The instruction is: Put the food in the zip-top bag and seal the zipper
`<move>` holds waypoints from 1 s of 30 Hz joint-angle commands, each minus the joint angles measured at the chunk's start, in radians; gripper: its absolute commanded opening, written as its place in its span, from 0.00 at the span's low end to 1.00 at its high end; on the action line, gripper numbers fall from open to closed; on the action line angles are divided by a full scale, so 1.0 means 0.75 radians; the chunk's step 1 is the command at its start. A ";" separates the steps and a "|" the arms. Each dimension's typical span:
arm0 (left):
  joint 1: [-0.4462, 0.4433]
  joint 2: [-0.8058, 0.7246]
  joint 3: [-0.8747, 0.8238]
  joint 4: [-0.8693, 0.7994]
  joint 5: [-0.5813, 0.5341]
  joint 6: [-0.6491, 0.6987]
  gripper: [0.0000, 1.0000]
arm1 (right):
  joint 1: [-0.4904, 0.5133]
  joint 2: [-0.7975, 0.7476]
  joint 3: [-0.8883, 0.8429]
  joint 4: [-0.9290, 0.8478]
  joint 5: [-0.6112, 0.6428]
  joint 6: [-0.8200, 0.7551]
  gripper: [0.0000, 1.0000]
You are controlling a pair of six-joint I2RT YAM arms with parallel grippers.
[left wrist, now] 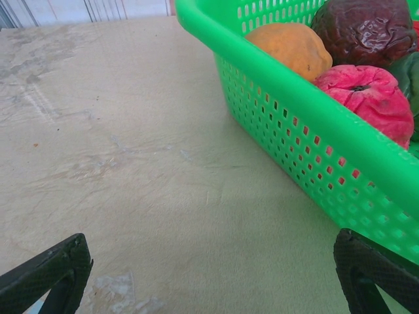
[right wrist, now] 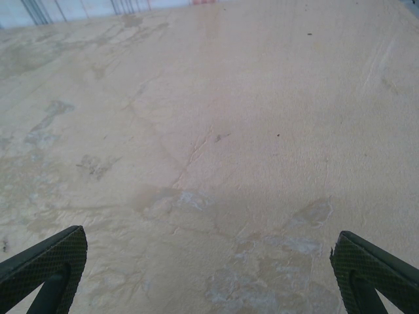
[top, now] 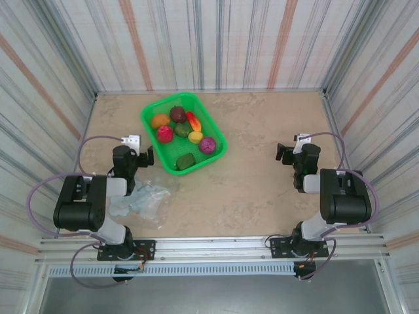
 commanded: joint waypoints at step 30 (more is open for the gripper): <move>-0.012 -0.274 0.043 -0.229 -0.137 -0.015 0.99 | 0.132 -0.200 0.179 -0.435 0.139 -0.084 0.99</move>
